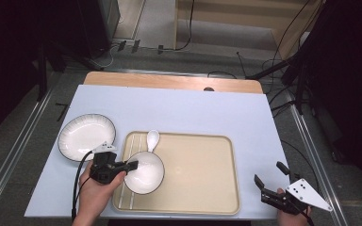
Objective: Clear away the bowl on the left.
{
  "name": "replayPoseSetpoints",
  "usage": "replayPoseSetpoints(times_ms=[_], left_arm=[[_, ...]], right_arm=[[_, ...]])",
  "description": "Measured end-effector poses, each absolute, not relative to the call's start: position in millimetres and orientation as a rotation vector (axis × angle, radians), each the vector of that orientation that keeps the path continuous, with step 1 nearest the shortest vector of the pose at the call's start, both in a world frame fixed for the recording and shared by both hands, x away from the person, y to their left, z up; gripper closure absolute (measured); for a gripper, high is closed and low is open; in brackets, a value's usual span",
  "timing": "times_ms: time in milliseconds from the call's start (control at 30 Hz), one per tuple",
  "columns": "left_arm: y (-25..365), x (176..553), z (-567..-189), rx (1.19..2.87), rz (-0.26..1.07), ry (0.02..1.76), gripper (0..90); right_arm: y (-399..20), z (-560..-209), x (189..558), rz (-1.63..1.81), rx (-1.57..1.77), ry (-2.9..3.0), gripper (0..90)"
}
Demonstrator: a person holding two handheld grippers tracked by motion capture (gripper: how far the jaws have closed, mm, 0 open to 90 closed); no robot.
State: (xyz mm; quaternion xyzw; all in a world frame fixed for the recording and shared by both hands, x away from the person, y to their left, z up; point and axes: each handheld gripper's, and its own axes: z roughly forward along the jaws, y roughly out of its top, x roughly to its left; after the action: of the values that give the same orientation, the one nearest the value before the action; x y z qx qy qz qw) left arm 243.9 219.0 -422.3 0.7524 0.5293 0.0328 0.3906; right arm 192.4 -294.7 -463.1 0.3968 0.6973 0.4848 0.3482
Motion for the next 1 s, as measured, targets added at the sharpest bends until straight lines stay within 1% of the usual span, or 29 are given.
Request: replayPoseSetpoints(times_ms=[467,600,1000], left_arm=[[201,231,-434,1.985,0.045,1.308,82.9],[199,226,-438,1.983,0.003,1.311,82.9],[194,224,-442,2.013,-0.016,1.337,82.7]], right_arm=[[-295,-463,193,1.259,1.027,1.809,13.0],[-295,-463,193,1.26,1.031,1.807,13.0],[-295,-463,193,1.257,1.025,1.811,13.0]])
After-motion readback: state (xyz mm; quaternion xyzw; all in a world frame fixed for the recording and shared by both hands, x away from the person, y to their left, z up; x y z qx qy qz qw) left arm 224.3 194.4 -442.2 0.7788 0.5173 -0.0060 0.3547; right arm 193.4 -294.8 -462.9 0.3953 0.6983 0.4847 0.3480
